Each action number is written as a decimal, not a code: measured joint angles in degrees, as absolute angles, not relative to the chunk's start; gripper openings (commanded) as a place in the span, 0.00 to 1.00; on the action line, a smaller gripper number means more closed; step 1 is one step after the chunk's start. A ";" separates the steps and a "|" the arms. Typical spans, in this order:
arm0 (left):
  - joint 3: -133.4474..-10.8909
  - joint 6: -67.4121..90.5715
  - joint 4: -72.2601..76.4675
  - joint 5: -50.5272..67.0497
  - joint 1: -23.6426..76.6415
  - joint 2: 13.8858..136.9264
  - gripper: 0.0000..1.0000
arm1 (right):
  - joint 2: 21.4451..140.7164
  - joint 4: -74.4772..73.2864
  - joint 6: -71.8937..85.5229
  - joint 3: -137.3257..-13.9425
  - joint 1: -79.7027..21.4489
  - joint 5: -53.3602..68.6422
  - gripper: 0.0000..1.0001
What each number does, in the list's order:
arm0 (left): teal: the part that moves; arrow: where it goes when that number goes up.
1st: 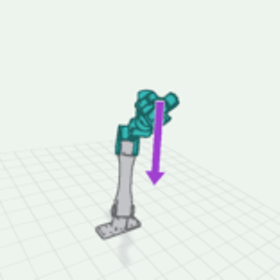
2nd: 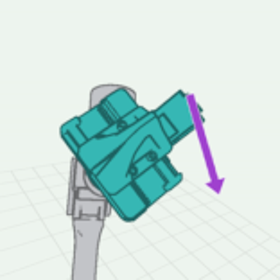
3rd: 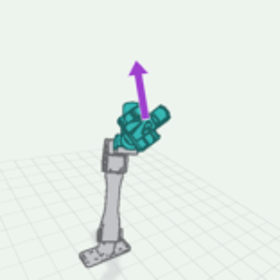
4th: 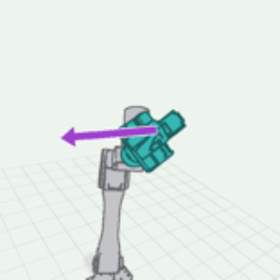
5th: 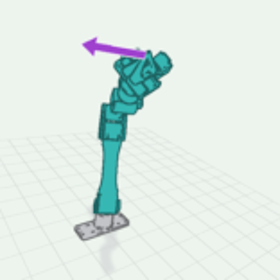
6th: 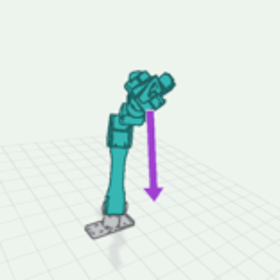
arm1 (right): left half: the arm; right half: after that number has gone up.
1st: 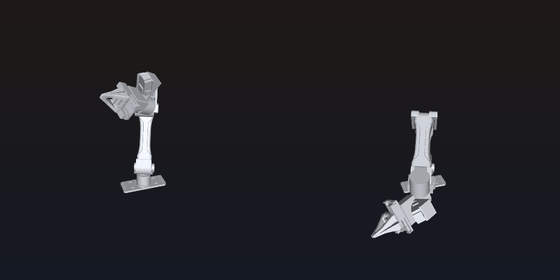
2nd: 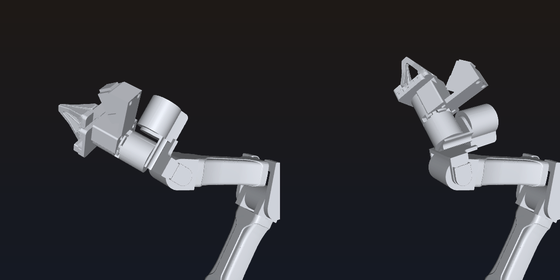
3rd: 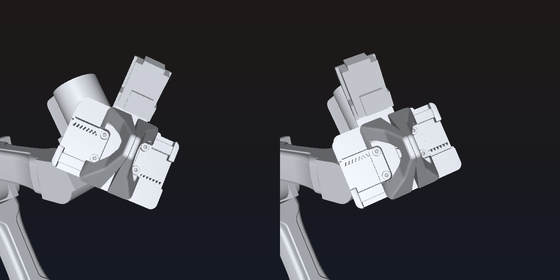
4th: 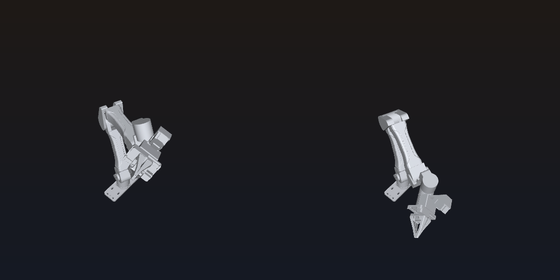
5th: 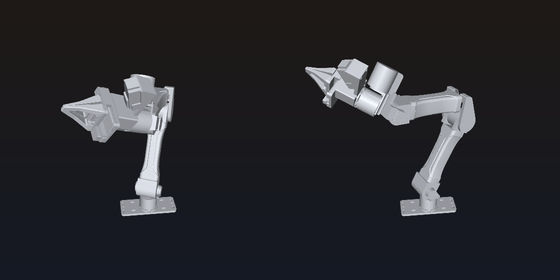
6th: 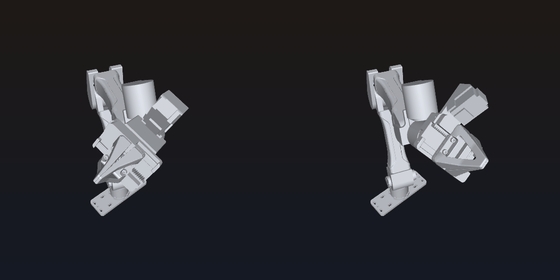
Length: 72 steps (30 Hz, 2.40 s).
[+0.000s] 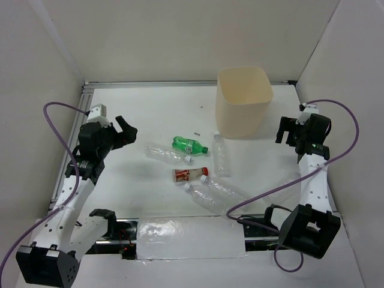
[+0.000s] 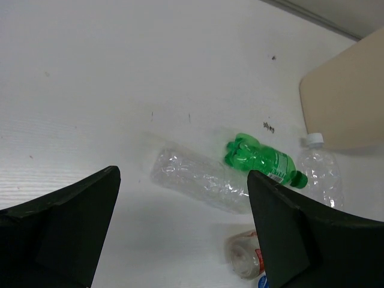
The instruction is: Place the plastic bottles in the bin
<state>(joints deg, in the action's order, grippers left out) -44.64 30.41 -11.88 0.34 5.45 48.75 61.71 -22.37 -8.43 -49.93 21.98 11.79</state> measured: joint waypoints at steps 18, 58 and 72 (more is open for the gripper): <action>-44.03 30.39 -16.82 6.57 11.22 49.01 1.00 | 67.35 -37.23 -10.70 -59.40 22.02 20.67 0.99; -40.14 23.11 -6.11 13.96 25.91 60.97 1.00 | 73.14 -72.36 -113.03 -56.82 33.12 18.94 0.99; -41.91 19.31 -4.16 14.87 29.58 68.47 1.00 | 77.14 -70.26 -113.45 -48.45 33.26 16.53 0.99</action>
<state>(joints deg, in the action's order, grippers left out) -41.91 19.31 -4.16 14.87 29.58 68.47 77.14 -70.26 -113.45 -48.45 33.26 16.53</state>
